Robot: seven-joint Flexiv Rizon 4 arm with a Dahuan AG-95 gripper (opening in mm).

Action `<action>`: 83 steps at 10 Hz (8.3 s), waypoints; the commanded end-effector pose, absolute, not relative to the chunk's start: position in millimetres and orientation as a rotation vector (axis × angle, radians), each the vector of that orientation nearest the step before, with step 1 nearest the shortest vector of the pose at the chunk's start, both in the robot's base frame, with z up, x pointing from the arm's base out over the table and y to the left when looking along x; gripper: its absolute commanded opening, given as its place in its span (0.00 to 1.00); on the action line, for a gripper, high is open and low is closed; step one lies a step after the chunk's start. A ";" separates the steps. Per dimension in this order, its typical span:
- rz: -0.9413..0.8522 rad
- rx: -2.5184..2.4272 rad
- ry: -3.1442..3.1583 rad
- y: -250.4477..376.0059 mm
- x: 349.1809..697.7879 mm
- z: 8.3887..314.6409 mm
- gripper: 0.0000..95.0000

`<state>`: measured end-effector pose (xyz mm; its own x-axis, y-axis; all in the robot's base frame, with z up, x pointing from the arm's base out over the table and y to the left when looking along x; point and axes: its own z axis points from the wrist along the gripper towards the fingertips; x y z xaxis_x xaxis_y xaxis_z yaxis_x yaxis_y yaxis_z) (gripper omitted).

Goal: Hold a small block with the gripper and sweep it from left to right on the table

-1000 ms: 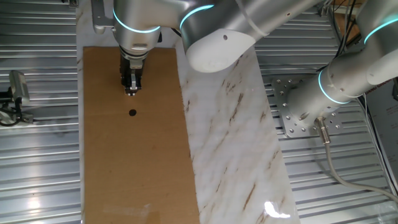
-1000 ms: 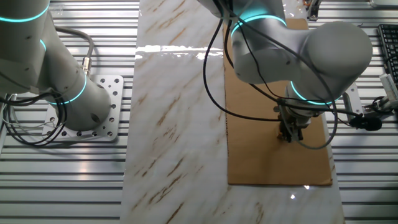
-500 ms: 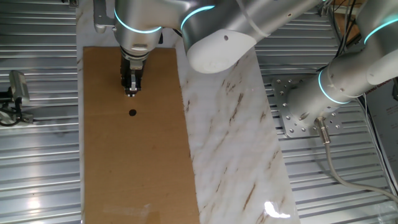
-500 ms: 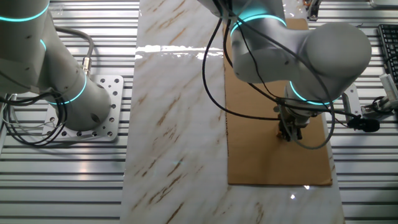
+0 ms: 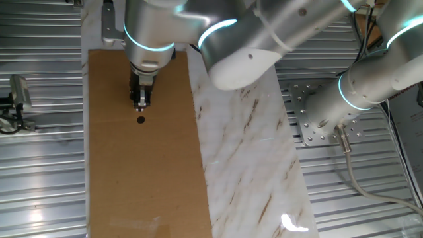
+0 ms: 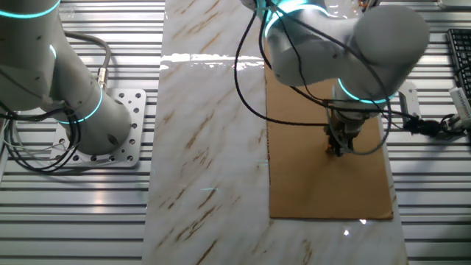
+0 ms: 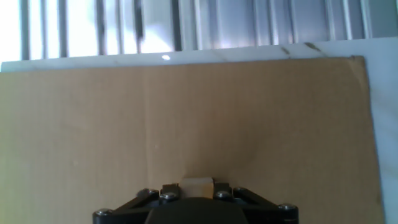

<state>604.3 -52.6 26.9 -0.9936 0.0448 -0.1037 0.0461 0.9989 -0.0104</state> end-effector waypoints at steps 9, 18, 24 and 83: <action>0.036 0.196 3.030 -25.6 604.3 25.4 0.00; 0.051 0.249 3.026 -13.9 607.6 27.3 0.00; 0.071 0.243 3.024 -12.6 607.3 26.6 0.00; 0.223 0.015 3.272 -6.2 594.2 72.4 0.00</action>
